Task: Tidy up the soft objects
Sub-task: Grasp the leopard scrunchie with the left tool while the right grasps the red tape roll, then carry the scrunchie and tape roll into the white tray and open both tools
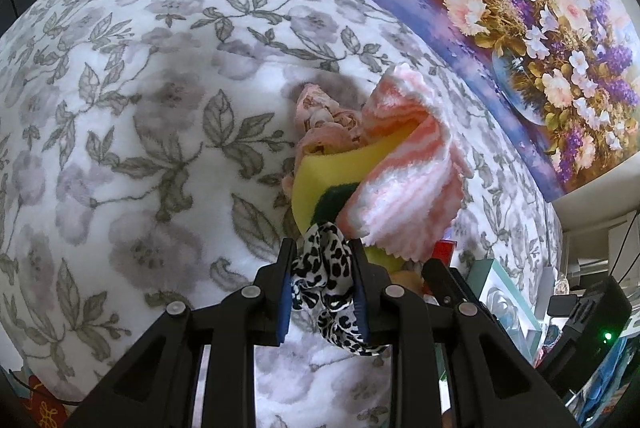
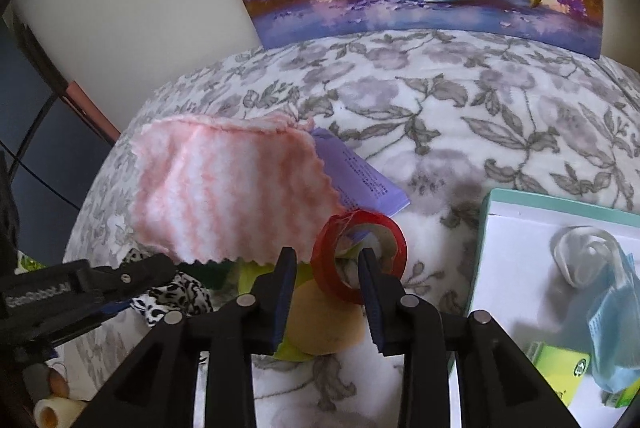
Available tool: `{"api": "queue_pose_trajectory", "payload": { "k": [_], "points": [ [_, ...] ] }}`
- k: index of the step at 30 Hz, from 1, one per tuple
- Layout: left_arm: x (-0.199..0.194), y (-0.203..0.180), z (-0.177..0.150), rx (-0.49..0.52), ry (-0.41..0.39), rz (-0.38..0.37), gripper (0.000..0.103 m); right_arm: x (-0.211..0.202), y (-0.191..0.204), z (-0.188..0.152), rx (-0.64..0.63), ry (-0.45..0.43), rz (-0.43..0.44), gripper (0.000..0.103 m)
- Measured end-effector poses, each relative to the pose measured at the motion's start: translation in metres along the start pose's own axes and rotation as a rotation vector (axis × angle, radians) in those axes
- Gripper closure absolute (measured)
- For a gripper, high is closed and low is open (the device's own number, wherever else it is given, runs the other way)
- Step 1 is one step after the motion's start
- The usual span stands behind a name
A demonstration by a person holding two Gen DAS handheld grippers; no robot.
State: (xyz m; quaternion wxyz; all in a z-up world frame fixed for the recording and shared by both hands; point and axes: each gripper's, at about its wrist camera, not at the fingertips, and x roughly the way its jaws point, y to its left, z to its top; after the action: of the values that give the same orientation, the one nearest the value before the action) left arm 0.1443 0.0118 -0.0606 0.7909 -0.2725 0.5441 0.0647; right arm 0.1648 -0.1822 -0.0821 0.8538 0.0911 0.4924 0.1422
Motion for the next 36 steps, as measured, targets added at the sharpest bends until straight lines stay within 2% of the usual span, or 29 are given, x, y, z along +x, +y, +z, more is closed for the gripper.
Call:
{"api": "queue_pose_trajectory", "payload": {
  "k": [1, 6, 9, 18, 29, 36],
  "points": [
    [0.000, 0.000, 0.000, 0.001, 0.001, 0.000, 0.077, 0.003, 0.000, 0.000, 0.000, 0.006, -0.003, 0.070],
    [0.002, -0.001, 0.000, 0.005, 0.006, -0.003, 0.077, 0.007, -0.001, -0.001, -0.004, 0.010, -0.001, 0.090],
    [0.000, -0.003, -0.001, 0.011, 0.001, -0.012, 0.077, 0.003, -0.003, -0.002, 0.002, 0.009, -0.026, 0.091],
    [-0.024, -0.019, -0.003, 0.050, -0.051, -0.059, 0.077, -0.038, -0.016, -0.003, 0.069, -0.045, -0.011, 0.091],
    [-0.062, -0.066, -0.024, 0.189, -0.119, -0.149, 0.077, -0.117, -0.021, -0.004, 0.092, -0.140, -0.136, 0.091],
    [-0.068, -0.109, -0.052, 0.323, -0.112, -0.188, 0.076, -0.155, -0.055, -0.019, 0.178, -0.157, -0.226, 0.091]
  ]
}}
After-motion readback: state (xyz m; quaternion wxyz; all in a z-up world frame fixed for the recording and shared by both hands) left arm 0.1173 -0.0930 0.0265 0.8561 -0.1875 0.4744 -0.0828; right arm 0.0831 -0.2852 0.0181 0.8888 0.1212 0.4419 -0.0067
